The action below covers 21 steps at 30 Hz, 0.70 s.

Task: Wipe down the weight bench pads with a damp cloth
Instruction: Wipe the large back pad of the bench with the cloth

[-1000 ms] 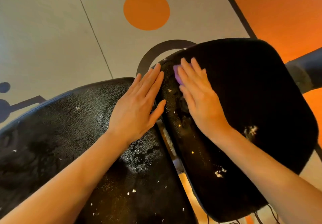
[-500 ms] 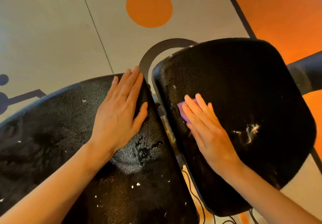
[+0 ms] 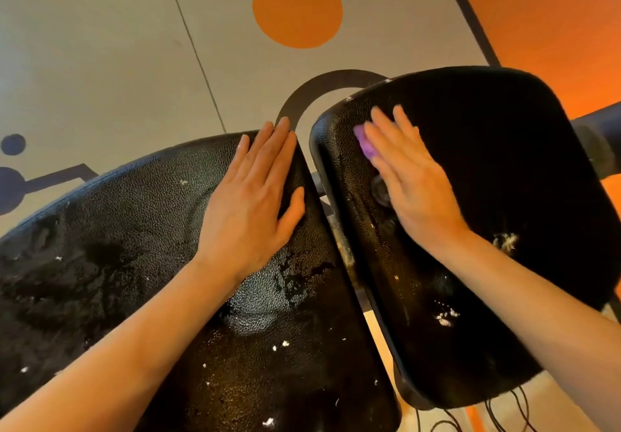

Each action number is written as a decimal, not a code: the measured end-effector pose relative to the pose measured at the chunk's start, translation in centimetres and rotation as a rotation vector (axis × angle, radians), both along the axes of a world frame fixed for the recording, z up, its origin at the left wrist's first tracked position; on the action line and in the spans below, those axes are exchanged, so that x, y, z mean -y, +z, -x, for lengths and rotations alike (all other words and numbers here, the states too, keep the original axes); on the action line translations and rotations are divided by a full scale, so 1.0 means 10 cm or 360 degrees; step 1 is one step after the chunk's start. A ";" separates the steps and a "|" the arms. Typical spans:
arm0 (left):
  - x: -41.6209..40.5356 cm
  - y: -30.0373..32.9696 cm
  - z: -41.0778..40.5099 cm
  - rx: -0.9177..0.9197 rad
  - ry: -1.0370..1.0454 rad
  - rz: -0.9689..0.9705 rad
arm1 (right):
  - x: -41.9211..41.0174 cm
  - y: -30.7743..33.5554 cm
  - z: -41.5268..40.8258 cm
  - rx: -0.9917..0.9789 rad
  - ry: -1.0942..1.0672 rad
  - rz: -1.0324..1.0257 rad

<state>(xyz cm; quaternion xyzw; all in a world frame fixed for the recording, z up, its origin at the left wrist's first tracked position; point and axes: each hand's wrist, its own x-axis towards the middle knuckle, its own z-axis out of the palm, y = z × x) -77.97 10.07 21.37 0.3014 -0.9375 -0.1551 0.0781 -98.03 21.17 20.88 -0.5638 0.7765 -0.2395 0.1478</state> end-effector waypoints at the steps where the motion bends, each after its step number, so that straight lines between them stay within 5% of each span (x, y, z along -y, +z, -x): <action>1: 0.00 0.00 0.00 -0.0002 0.0000 0.0002 | 0.17 -0.01 -0.10 -0.0001 -0.0191 0.0037; 3: -0.01 -0.01 0.00 0.0006 0.0003 0.0015 | 0.39 -0.01 -0.27 -0.0089 -0.0266 0.0075; 8: 0.00 -0.01 0.02 0.0009 0.0004 0.0032 | -0.30 0.03 -0.16 -0.0219 0.0371 -0.0050; 12: -0.01 -0.01 0.01 0.0028 0.0009 0.0052 | 0.05 -0.01 -0.33 -0.0108 0.0099 0.0037; 16: -0.02 -0.01 0.01 0.0010 -0.0001 0.0047 | 0.86 -0.04 -0.33 -0.0329 0.0028 0.0053; 21: -0.01 -0.02 0.01 -0.0015 0.0001 0.0031 | -0.69 -0.04 -0.62 -0.0433 0.0375 -0.0074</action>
